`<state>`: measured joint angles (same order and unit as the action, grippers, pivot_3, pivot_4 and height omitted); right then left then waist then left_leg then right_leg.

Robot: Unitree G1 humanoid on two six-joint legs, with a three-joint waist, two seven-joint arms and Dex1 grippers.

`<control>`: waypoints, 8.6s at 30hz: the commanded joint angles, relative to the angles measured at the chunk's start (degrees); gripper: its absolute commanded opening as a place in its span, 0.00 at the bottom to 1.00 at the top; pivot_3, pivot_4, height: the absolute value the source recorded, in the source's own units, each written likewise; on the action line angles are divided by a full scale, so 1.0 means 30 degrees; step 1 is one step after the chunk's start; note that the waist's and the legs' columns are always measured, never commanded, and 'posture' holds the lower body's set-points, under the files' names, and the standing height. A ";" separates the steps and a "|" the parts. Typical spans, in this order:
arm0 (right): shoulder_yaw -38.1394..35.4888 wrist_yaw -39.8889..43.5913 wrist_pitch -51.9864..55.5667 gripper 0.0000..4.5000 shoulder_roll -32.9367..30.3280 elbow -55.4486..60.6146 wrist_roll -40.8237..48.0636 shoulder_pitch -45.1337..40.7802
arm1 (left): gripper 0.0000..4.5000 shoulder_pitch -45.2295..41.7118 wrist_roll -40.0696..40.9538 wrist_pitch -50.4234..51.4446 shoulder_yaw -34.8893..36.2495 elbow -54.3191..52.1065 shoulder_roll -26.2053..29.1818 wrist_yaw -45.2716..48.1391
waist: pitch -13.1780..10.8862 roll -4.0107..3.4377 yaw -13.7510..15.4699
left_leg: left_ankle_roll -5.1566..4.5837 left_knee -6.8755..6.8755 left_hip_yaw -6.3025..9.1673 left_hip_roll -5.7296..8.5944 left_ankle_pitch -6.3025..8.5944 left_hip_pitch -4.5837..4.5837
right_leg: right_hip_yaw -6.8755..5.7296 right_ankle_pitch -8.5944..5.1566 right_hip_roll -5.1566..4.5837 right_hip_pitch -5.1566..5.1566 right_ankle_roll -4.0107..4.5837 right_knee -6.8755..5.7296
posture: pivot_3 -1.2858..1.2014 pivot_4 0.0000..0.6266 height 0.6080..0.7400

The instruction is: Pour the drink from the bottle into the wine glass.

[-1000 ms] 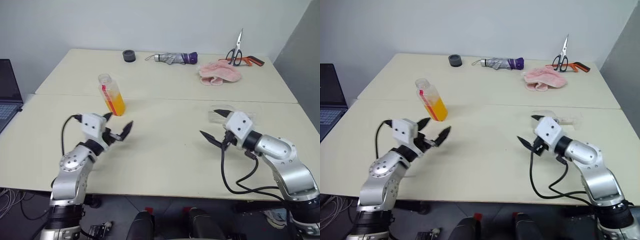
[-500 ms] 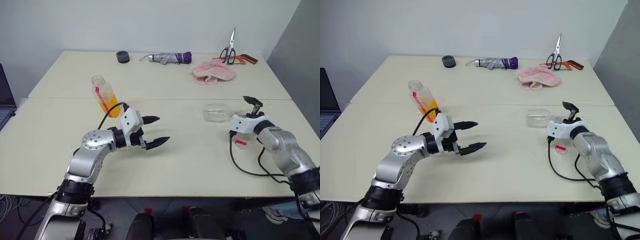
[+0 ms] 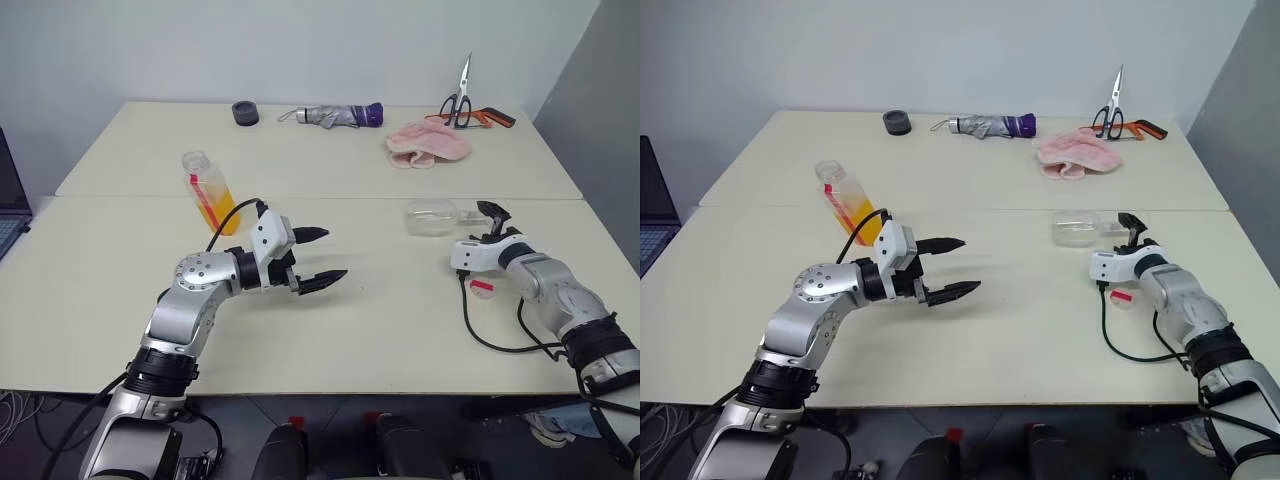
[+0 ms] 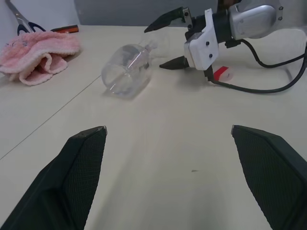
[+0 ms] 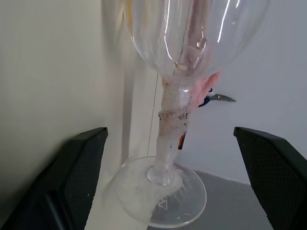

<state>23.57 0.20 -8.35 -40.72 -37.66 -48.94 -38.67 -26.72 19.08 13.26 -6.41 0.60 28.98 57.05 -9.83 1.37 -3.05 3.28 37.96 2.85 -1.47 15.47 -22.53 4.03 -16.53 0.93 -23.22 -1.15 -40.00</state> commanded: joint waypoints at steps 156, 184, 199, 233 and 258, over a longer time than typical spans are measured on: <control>-0.5150 1.4858 1.1034 0.99 0.4218 2.1387 2.2417 0.8163 | 1.00 -0.1711 -0.2319 -0.2771 0.6682 0.9526 0.2501 -0.7486 | -0.0040 0.0051 0.0349 | 0.0001 -0.0010 0.0105 -0.0019 0.0001 -0.0039 | -0.0127 0.0008 -0.0003 -0.0001 0.0013 0.0027 | 0.52 0.24 1.00; -0.6067 1.3809 1.2588 1.00 0.5173 2.1836 2.4812 0.6883 | 0.80 -0.7184 -0.2915 -0.6049 0.6142 1.7455 0.1633 -0.6171 | -0.0041 0.0055 0.0388 | 0.0002 0.0004 0.0142 -0.0009 0.0000 -0.0070 | -0.0166 0.0010 0.0003 -0.0008 0.0015 0.0020 | 0.52 0.24 1.00; -0.6486 1.3268 1.2685 1.00 0.4950 2.2018 2.5314 0.6701 | 0.37 -0.6945 -0.3121 -0.6201 0.5609 1.4502 0.1105 -0.6398 | -0.0049 0.0068 0.0406 | 0.0002 0.0016 0.0160 -0.0011 0.0000 -0.0093 | -0.0181 0.0010 0.0001 -0.0015 0.0016 0.0019 | 0.52 0.24 1.00; -0.6239 1.0691 1.0947 1.00 0.6927 2.0113 2.2939 0.4284 | 0.37 -1.1366 -1.1615 -1.4235 -0.0829 1.4766 0.1199 -0.9444 | -0.0051 0.0070 0.0413 | 0.0001 0.0010 0.0143 0.0009 0.0000 -0.0106 | -0.0161 0.0011 -0.0003 -0.0032 0.0018 0.0018 | 0.52 0.24 1.00; -0.5842 0.9826 1.1052 1.00 0.7760 1.9634 2.2027 0.3827 | 0.37 -1.3656 -1.5212 -1.7466 -0.2333 1.7293 0.1785 -1.2645 | -0.0051 0.0070 0.0404 | 0.0001 0.0008 0.0144 0.0010 0.0000 -0.0109 | -0.0168 0.0011 -0.0004 -0.0041 0.0018 0.0011 | 0.52 0.24 1.00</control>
<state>5.95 29.67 24.63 -17.48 19.93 16.87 -26.02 -64.42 -26.28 -37.55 -13.76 53.78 33.07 21.56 -9.98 1.58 -1.84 3.28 37.98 3.28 -1.44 15.47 -22.86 3.52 -16.50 0.92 -23.35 -1.10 -39.96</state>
